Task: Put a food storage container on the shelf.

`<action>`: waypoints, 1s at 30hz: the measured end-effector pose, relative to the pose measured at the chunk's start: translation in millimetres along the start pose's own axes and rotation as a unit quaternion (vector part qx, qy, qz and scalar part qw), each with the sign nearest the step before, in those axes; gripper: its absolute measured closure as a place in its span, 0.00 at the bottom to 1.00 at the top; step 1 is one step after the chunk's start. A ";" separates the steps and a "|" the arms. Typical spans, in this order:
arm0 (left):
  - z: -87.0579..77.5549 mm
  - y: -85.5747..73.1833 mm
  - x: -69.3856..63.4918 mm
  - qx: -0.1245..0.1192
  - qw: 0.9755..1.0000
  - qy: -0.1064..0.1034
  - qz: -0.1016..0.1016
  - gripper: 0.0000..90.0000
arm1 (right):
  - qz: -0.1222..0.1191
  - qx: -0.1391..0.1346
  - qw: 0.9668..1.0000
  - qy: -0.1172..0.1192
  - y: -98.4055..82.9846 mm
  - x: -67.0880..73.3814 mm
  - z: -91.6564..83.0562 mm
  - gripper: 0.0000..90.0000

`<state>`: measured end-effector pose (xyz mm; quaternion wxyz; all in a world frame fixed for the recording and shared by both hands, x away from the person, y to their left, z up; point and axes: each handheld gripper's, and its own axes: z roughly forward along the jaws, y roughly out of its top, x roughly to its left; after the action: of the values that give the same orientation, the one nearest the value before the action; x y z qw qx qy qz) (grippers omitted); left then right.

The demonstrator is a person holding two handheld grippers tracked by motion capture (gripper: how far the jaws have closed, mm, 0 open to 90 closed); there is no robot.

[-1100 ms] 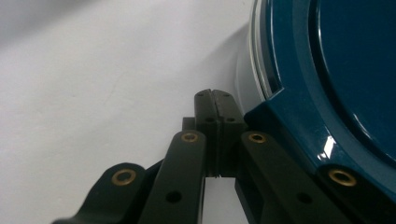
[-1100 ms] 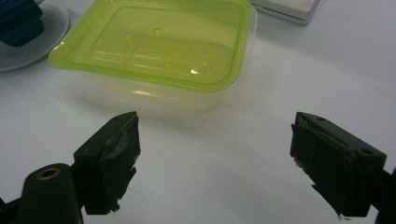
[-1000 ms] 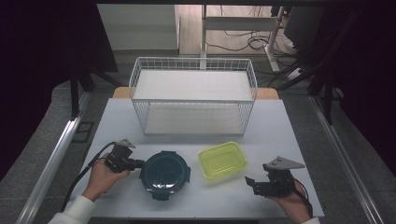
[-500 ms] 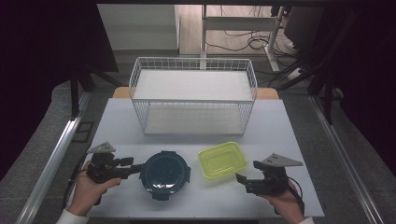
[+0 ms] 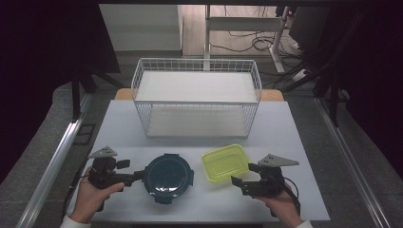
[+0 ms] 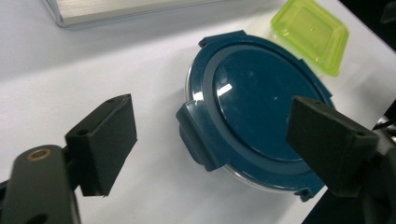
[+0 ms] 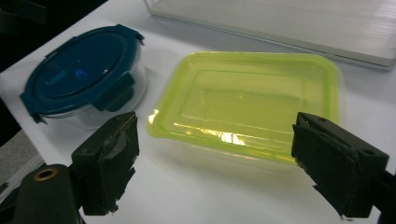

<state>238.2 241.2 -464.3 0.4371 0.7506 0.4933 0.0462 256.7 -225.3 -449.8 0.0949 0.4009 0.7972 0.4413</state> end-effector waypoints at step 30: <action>9.5 0.6 5.7 0.013 0.998 -0.043 -0.035 0.12 | 0.076 0.050 0.992 0.082 17.8 66.6 65.2 0.17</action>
<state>246.3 239.8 -471.7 0.4491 0.7402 0.5004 -0.0078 255.5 -131.1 -461.0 -0.0246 0.4270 0.7909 0.4377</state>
